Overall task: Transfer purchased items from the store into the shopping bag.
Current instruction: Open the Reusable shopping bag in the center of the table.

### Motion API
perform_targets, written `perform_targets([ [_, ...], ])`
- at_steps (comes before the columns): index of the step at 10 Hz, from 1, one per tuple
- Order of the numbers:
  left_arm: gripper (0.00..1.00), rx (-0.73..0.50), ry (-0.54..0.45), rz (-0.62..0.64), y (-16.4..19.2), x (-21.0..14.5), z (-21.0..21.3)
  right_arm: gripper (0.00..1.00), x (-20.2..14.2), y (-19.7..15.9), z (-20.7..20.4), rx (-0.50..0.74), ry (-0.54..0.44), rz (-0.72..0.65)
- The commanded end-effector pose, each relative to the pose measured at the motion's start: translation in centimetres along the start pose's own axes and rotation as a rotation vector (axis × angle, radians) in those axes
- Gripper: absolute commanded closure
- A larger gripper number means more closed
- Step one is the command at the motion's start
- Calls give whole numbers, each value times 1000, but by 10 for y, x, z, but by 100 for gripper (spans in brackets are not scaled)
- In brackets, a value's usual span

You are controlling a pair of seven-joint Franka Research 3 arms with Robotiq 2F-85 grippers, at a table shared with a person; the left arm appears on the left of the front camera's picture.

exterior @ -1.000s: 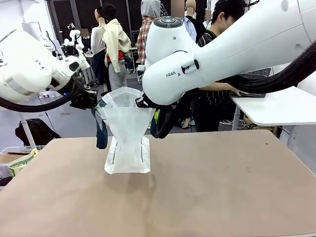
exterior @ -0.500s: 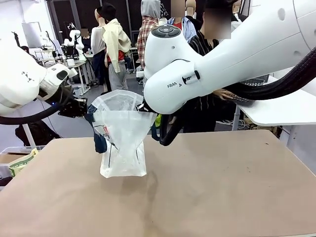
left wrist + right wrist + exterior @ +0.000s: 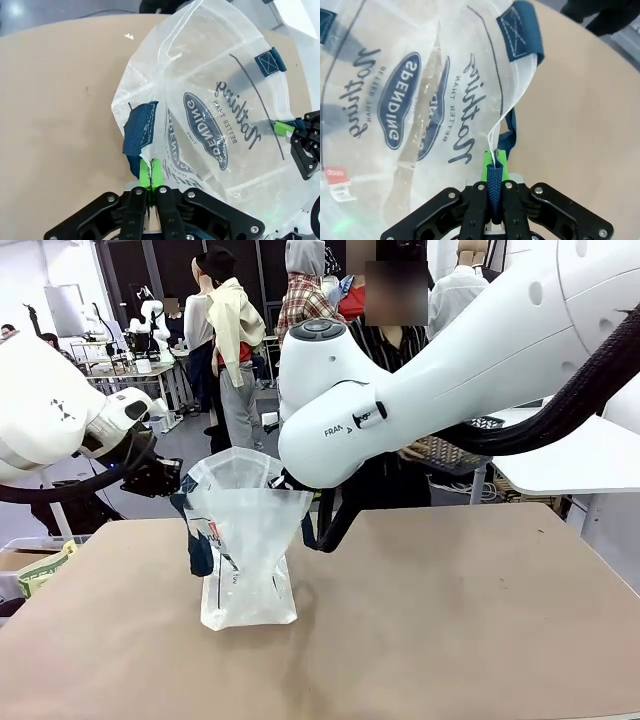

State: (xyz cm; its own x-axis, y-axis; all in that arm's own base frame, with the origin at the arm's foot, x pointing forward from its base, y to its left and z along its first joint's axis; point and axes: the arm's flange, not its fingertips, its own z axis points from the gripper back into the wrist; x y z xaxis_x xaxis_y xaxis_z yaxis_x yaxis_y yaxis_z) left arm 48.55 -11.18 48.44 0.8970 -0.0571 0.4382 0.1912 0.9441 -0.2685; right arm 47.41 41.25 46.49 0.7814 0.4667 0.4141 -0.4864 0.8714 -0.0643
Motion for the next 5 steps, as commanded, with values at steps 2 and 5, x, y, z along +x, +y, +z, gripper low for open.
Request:
perform_targets([
  [2,100,0,42,-2,0,1,-6,100,5,4,1,11,-13,33],
  [5,100,2,15,-5,0,-1,-3,100,0,2,-2,1,5,12],
])
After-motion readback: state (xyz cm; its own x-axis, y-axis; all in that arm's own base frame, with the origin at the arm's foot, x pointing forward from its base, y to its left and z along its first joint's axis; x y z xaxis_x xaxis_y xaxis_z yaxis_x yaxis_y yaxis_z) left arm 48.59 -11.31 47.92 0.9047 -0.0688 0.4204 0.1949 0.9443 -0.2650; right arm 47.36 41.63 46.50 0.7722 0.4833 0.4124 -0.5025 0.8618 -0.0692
